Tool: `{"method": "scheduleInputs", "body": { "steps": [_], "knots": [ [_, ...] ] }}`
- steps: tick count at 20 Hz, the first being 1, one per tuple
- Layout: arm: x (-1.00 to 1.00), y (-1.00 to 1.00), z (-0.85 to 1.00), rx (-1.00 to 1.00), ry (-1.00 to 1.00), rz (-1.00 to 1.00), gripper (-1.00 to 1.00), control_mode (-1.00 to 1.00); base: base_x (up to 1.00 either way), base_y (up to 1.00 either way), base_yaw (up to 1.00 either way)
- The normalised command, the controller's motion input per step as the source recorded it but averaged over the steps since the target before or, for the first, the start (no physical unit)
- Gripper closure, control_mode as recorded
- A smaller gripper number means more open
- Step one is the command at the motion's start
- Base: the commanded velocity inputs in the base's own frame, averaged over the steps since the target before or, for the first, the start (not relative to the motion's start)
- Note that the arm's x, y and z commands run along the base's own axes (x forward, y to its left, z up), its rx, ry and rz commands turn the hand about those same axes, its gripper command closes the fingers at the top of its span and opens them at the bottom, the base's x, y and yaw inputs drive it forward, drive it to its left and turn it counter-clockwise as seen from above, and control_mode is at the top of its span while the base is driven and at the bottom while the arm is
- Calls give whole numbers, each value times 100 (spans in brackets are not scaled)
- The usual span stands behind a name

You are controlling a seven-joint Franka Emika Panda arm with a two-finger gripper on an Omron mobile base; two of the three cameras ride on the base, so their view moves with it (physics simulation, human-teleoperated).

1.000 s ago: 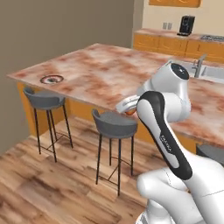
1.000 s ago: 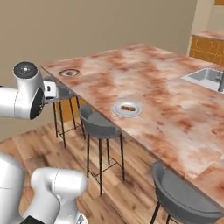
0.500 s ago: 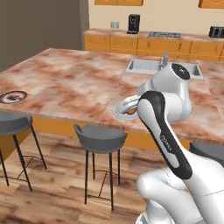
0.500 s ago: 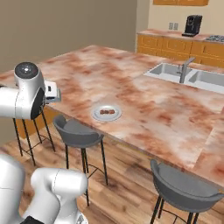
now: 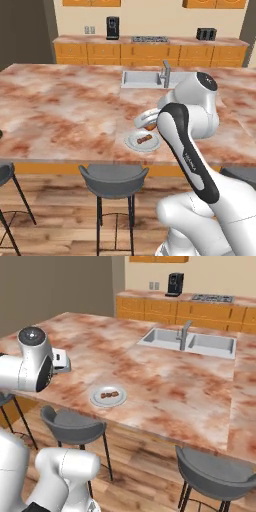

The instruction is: Pick up the tangerine and peach from the fridge and place one fruit on each plate on the dining counter.

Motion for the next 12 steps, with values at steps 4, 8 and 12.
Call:
{"method": "scheduleInputs", "body": {
  "steps": [4,8,12],
  "knots": [
    [0,0,0,0,0,0,100,100,60,46,-33],
    [0,0,0,0,0,0,100,100,58,39,-29],
    [0,0,0,0,0,0,100,100,44,20,-17]
  ]
}}
